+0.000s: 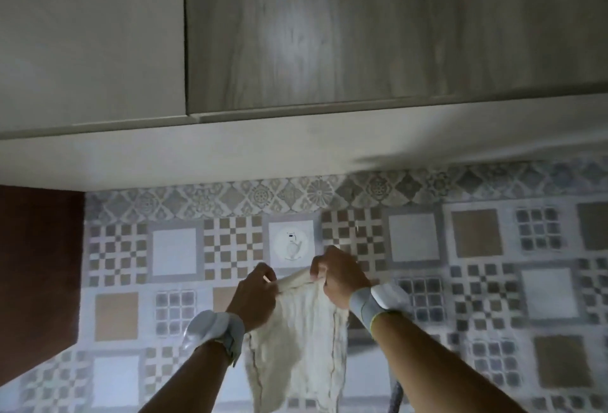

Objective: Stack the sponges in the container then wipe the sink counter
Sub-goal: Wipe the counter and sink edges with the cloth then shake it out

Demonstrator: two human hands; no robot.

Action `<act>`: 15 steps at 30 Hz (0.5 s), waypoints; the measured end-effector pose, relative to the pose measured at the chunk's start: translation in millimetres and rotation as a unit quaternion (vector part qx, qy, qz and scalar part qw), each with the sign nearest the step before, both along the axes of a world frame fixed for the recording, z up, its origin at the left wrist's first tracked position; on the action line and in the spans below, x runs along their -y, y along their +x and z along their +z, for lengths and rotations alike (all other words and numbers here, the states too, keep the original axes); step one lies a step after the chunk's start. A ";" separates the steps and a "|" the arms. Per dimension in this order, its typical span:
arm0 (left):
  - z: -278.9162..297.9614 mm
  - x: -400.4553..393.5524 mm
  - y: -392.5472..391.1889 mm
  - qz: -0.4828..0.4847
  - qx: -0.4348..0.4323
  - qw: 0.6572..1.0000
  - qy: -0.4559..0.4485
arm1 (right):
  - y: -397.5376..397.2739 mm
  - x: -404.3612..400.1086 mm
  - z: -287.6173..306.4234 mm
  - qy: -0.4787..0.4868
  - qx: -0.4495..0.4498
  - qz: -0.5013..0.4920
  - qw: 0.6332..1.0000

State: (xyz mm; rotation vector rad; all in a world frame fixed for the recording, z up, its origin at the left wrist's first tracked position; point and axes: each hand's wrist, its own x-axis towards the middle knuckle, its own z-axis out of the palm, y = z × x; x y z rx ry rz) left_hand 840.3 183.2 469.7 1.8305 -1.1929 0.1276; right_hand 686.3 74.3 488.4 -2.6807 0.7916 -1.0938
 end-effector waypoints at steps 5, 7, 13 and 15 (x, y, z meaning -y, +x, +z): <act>21.4 48.6 31.7 0.026 0.033 0.991 -0.125 | 36.6 37.1 8.5 -0.054 -0.052 -0.053 0.996; 27.5 66.5 38.1 0.044 0.073 0.988 -0.127 | 47.8 44.3 15.6 -0.032 -0.024 -0.062 0.997; 36.6 112.1 60.0 0.091 0.052 0.982 -0.156 | 72.8 60.3 11.9 0.030 0.044 -0.030 0.998; 29.5 121.8 67.1 0.088 0.061 0.986 -0.125 | 74.7 64.3 -3.1 0.048 0.020 -0.021 0.998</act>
